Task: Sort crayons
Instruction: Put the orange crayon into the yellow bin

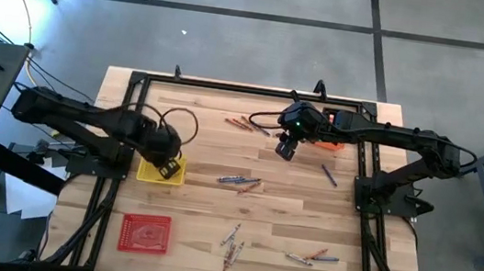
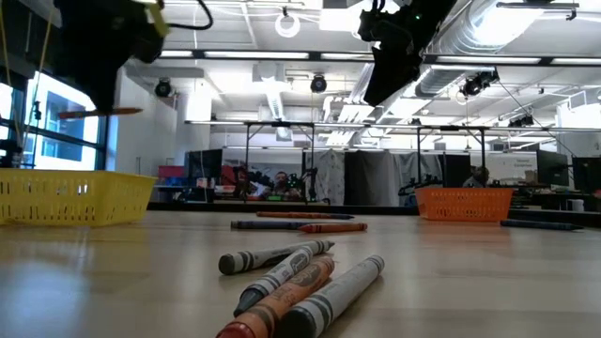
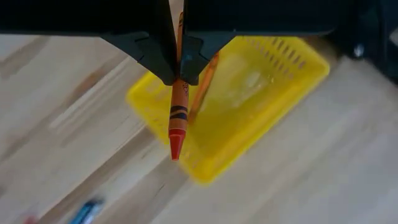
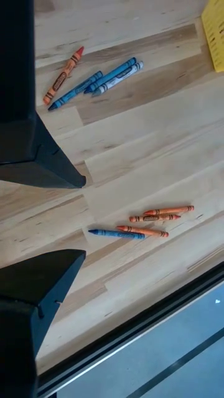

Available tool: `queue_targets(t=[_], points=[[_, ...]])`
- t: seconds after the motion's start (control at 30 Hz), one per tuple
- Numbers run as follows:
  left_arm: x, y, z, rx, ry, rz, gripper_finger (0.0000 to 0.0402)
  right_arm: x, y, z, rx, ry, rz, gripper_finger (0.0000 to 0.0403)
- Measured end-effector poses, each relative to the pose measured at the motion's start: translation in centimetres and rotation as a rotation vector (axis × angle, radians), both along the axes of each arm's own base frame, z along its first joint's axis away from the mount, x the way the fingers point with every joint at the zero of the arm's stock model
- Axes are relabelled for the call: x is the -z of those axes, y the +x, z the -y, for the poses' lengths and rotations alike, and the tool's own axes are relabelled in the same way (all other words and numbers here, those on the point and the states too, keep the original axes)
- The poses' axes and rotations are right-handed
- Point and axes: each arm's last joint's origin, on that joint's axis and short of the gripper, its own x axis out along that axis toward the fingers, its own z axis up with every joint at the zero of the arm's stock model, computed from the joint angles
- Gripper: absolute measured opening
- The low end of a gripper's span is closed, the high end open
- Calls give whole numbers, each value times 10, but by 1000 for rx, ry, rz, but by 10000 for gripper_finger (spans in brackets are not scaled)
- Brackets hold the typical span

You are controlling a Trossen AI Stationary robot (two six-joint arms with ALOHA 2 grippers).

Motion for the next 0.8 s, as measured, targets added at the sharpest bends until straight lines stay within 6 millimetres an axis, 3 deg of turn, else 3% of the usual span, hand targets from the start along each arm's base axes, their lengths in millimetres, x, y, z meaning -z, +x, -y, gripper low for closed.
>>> queue_targets(t=[0.37,0.53,0.8], points=[[57,-13,-1,-30,38,-228,0,0,0,0,-6,-4,-2,165],[70,-14,-1,-36,17,-223,0,0,0,0,-6,-4,-3,165],[72,-14,-2,-17,25,-211,0,0,0,0,-7,-4,-5,165]])
